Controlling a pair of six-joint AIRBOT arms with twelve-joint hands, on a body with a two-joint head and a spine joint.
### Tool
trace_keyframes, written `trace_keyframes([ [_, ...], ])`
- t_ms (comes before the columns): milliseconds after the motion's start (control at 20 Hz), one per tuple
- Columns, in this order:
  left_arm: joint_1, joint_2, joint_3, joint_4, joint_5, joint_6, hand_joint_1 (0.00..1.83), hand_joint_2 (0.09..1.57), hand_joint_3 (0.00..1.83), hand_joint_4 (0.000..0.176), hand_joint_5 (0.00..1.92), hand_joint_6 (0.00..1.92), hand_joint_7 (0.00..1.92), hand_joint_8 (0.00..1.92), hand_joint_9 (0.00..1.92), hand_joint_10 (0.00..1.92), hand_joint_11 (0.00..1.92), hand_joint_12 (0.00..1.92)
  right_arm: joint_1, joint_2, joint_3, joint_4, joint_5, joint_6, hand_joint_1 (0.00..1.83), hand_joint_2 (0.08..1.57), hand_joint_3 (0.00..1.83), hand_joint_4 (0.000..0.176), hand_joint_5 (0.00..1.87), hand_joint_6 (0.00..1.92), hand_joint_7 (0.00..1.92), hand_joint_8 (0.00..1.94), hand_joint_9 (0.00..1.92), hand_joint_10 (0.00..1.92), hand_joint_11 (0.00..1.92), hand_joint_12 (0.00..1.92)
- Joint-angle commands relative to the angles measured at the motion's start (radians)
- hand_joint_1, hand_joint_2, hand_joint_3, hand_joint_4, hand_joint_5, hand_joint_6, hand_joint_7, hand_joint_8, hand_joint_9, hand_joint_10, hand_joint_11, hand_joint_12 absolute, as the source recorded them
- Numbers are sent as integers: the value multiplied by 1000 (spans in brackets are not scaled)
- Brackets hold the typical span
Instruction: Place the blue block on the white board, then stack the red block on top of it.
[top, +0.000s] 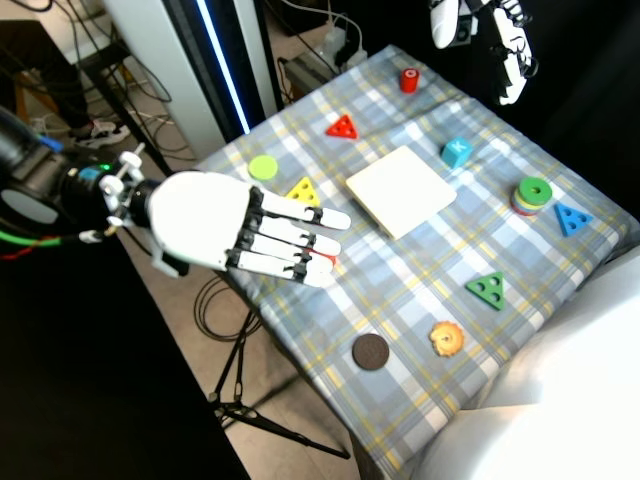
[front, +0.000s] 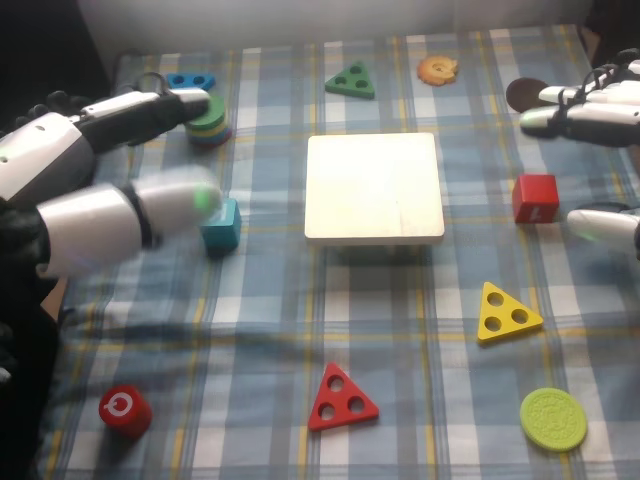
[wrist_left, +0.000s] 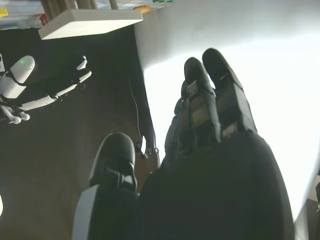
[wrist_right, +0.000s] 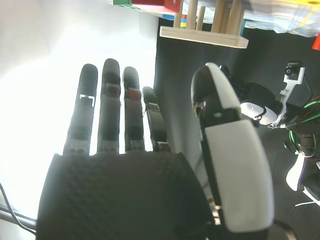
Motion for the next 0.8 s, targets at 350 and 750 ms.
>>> trace_keyframes([
  [350,-104,-62,25,-143,15,473,750,955,0,176,399,2,332,2,300,4,63,234,24,1,-7,-15,157,23,465,1282,5,27,416,1,308,3,334,8,23,929],
  [750,-194,-183,144,-304,181,810,730,921,0,172,434,13,342,4,301,0,13,197,37,4,-15,-58,185,57,462,1308,1,29,435,2,347,2,370,5,86,870],
])
